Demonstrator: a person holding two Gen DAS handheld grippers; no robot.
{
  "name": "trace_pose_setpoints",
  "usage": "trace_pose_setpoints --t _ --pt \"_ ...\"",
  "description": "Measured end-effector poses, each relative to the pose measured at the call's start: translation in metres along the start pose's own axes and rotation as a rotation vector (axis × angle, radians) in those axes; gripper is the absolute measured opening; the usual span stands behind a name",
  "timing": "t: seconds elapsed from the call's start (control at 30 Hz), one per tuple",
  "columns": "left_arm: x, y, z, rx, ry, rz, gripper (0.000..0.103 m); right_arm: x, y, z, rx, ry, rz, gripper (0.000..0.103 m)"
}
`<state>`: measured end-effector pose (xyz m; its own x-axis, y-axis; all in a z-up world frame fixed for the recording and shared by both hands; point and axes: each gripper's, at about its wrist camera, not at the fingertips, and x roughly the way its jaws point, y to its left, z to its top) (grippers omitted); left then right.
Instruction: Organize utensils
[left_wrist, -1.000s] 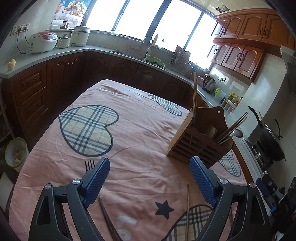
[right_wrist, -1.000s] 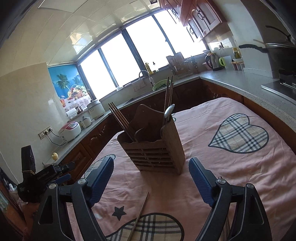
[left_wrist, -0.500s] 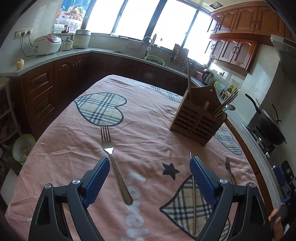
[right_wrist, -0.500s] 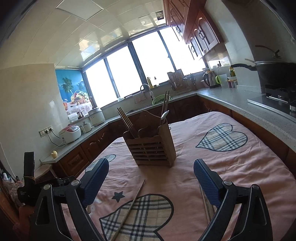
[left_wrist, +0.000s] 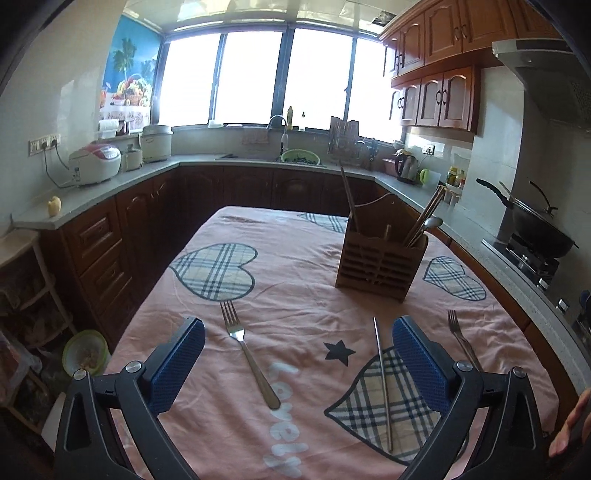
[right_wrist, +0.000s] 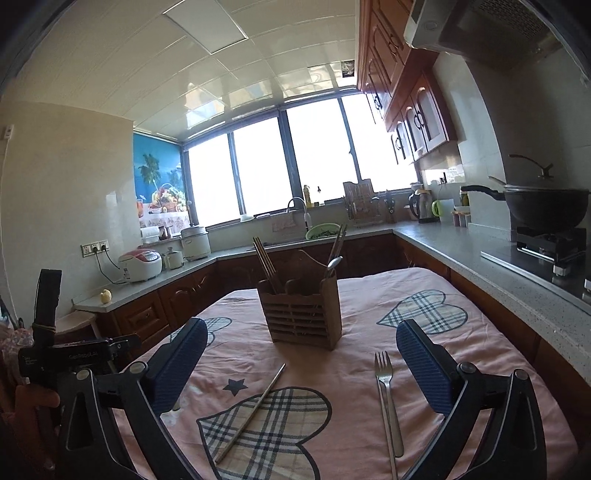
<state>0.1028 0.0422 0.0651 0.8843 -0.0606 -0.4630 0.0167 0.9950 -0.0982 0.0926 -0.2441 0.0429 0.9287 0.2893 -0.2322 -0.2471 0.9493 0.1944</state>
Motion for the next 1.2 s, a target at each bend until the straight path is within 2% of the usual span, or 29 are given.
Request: trace_pose_setpoints --t 0.1,0.23,0.33,0.47,0.67,1.2 --pt "-0.022 -0.015 0.015 0.055 -0.071 0.010 0.102 -0.004 0.013 0.035 -0.042 -0.019 -0.002 0.103" --pt "-0.036 -0.021 0.002 0.042 -0.157 0.002 0.102 -0.002 0.019 0.054 -0.057 -0.058 0.003 0.103" --pt "-0.030 -0.022 -0.022 0.028 -0.166 -0.002 0.102 0.006 0.021 0.036 -0.074 -0.071 -0.013 0.103" --pt "-0.012 -0.025 -0.055 0.050 -0.116 0.027 0.102 0.019 0.021 -0.010 -0.105 -0.054 -0.046 0.103" --pt "-0.006 -0.024 -0.079 0.061 -0.086 0.076 0.102 0.033 0.020 -0.058 -0.084 0.026 -0.080 0.103" --pt "0.007 -0.021 -0.089 0.076 -0.086 0.089 0.102 0.032 0.024 -0.072 -0.081 0.066 -0.083 0.103"
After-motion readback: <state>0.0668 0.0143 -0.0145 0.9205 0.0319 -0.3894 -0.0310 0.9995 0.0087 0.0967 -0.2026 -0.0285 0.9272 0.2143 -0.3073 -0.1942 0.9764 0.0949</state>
